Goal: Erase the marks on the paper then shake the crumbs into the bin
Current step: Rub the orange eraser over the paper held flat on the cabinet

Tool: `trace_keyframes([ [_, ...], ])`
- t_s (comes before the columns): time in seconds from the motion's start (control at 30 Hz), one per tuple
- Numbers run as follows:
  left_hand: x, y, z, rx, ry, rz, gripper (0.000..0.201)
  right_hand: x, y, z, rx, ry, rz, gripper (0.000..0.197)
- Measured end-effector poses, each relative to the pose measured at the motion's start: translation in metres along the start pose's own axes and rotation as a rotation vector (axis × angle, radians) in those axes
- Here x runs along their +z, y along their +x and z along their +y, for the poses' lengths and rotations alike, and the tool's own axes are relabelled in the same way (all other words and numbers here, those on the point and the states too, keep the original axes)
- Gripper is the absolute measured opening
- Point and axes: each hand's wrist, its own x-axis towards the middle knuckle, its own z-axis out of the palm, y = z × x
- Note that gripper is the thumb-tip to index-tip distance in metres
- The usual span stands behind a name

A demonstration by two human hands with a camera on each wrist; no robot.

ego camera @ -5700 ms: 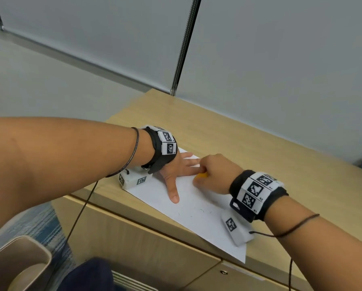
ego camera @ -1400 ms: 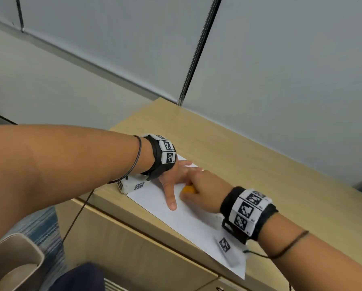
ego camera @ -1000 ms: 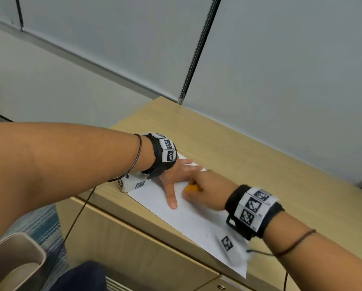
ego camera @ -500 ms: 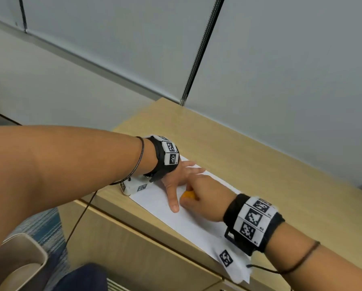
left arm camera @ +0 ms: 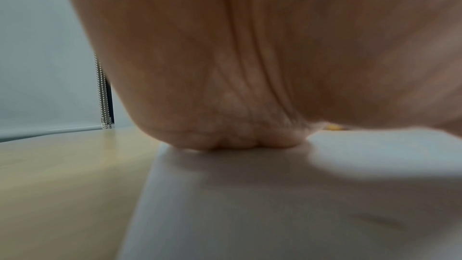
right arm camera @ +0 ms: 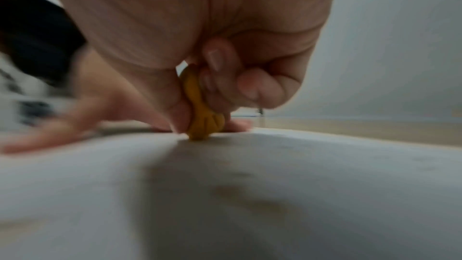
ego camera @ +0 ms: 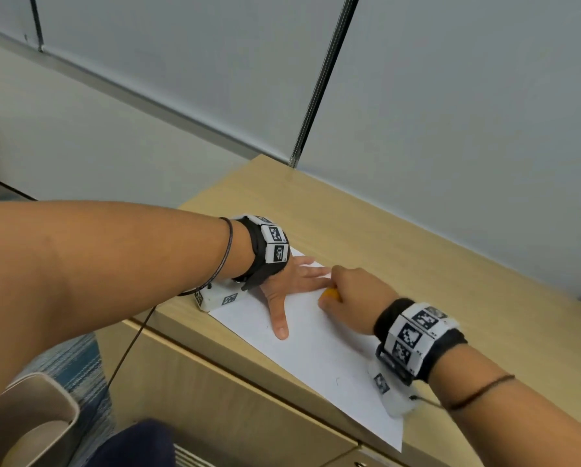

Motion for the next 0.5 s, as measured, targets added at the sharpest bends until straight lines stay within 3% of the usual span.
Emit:
trace_keyframes([
  [0.03, 0.0, 0.0, -0.004, 0.018, 0.098, -0.053, 0.148, 0.002, -0.007, -0.012, -0.064, -0.001, -0.032, 0.028],
  [0.1, 0.005, 0.009, -0.016, 0.005, 0.143, -0.086, 0.135, 0.01, -0.024, -0.031, -0.208, 0.03, -0.09, 0.03],
  [0.17, 0.004, 0.011, -0.016, 0.005, 0.173, -0.088, 0.134, 0.005, -0.022, -0.022, -0.179, 0.036, -0.125, 0.025],
  [0.27, 0.005, 0.016, -0.016, 0.017, 0.188, -0.081, 0.136, -0.006, 0.0, 0.006, 0.021, 0.022, -0.039, 0.02],
  [0.3, 0.005, 0.016, -0.018, 0.01, 0.201, -0.08, 0.136, -0.005, 0.0, 0.002, 0.022, 0.041, -0.018, 0.019],
  [0.43, 0.004, 0.014, -0.016, 0.008, 0.193, -0.077, 0.134, 0.01, -0.025, -0.036, -0.229, 0.089, -0.103, 0.027],
  [0.5, 0.005, 0.016, -0.018, 0.002, 0.202, -0.089, 0.137, 0.004, -0.016, -0.019, -0.142, 0.102, -0.104, 0.02],
])
